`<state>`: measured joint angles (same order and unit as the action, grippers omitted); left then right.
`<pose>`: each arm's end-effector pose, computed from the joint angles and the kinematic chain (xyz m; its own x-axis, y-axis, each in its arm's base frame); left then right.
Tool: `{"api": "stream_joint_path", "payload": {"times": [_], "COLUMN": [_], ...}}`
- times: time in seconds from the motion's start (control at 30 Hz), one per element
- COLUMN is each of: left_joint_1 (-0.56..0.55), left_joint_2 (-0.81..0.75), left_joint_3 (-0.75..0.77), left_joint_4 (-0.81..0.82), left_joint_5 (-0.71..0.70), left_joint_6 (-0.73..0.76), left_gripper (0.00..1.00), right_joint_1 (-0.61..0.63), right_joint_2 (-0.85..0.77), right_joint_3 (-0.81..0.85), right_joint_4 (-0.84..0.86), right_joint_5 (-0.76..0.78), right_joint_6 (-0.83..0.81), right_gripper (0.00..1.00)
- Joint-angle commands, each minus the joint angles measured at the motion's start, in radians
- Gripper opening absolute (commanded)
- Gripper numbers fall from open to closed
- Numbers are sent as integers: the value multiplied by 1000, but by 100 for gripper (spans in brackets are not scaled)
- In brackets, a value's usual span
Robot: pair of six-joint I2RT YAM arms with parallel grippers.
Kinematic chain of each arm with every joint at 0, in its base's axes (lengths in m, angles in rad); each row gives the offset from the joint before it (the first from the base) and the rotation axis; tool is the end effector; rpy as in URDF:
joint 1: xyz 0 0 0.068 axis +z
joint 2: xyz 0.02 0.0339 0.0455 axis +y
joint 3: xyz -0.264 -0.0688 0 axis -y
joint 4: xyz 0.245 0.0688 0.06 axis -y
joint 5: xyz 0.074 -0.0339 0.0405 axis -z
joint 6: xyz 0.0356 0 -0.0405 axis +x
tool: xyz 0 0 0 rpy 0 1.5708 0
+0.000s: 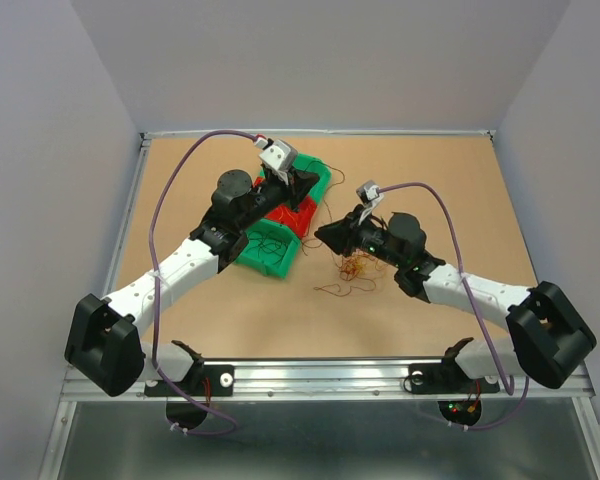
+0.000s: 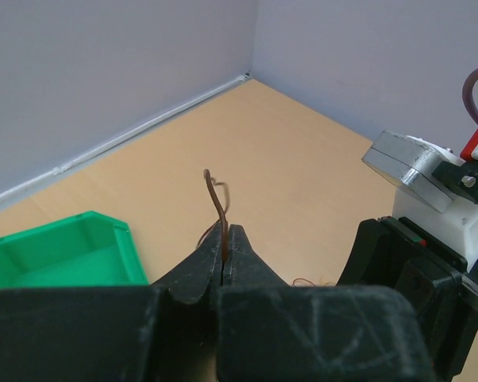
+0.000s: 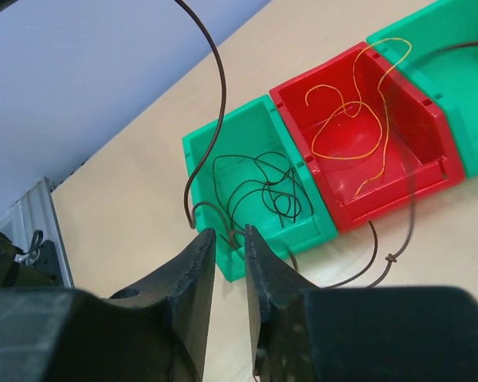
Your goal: Untangle the cables
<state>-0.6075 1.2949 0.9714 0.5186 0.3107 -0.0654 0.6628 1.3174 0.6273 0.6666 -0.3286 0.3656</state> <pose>0.2445 -0.1832 0.3674 0.1072 -0.1503 -0.9828 0.7985 0.6020 -0.0050 0.2204 0.1867 0.2568 -0.3164 0.1823 -0.9309 -0.7748 0.5166 0.3645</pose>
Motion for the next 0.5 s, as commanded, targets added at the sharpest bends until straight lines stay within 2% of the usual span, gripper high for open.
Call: {"api": "stream_joint_path", "payload": {"times": [0.0,0.07,0.17,0.2,0.23,0.33,0.43,0.47], "left_joint_1": [-1,-1,-1,-1,-1,-3,-3,-3], "left_joint_2": [-6,-5,-2,-2,-2,-3,-6,-6], "left_joint_3": [44,44,46,46,47,47,47,47], "left_joint_4": [43,41,38,40,38,35,35,35], "left_joint_5": [14,16,18,21,22,22,19,21], "left_joint_6": [-8,-8,-10,-8,-7,-4,1,3], "left_gripper": [0,0,0,0,0,0,0,0], "right_joint_1": [12,11,14,14,14,17,17,17], "right_joint_2": [2,6,14,14,13,-21,-79,-128], "right_joint_3": [65,68,66,63,60,37,-24,-40], "right_joint_4": [103,116,134,140,145,153,151,149], "right_joint_5": [8,3,-10,-12,-13,-1,42,62], "right_joint_6": [4,6,7,7,4,-4,-25,-39], "right_gripper": [28,28,36,41,53,65,100,100]}}
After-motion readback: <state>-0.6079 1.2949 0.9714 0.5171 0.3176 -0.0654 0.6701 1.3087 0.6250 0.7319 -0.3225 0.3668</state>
